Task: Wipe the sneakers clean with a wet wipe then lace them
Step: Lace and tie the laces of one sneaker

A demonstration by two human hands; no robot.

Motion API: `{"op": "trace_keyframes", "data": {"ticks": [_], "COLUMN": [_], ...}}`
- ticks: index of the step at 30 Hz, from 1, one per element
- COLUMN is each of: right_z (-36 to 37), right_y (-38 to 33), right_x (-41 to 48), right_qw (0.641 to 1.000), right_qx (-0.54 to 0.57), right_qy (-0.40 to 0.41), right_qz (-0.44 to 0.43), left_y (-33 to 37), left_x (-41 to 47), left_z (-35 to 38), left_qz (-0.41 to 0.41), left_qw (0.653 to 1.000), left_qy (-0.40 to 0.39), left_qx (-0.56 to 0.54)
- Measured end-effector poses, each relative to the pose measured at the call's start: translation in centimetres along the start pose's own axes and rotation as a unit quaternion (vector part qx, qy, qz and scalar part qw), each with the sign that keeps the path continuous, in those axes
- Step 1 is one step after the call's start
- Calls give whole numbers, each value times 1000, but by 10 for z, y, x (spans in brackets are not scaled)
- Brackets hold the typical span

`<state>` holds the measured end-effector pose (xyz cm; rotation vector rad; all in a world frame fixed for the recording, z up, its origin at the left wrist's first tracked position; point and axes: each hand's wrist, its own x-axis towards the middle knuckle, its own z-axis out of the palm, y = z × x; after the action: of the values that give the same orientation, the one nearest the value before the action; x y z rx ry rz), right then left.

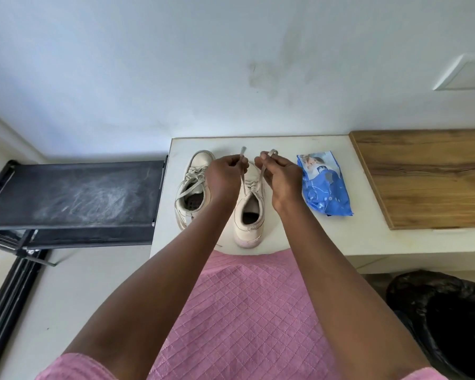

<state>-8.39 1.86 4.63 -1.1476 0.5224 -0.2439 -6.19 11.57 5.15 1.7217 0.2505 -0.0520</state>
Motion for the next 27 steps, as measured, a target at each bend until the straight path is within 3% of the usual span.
{"op": "trace_keyframes", "data": {"ticks": [5, 11, 20, 27], "right_z": [8, 21, 27, 26], "right_y": [-33, -75, -103, -90], "right_x": [-4, -6, 7, 5], "right_qw": [992, 917, 885, 874], "right_qx": [-74, -303, -383, -427], "right_qy": [-37, -74, -134, -114], "right_qz": [-92, -249, -226, -201], "left_y": [29, 59, 80, 76], "left_x": [-2, -1, 4, 9], "left_z": [-3, -9, -24, -26], "left_qz": [29, 25, 81, 54], "left_qw": [999, 996, 976, 982], "left_qy": [-2, -78, -200, -180], "left_qx": [16, 34, 31, -11]}}
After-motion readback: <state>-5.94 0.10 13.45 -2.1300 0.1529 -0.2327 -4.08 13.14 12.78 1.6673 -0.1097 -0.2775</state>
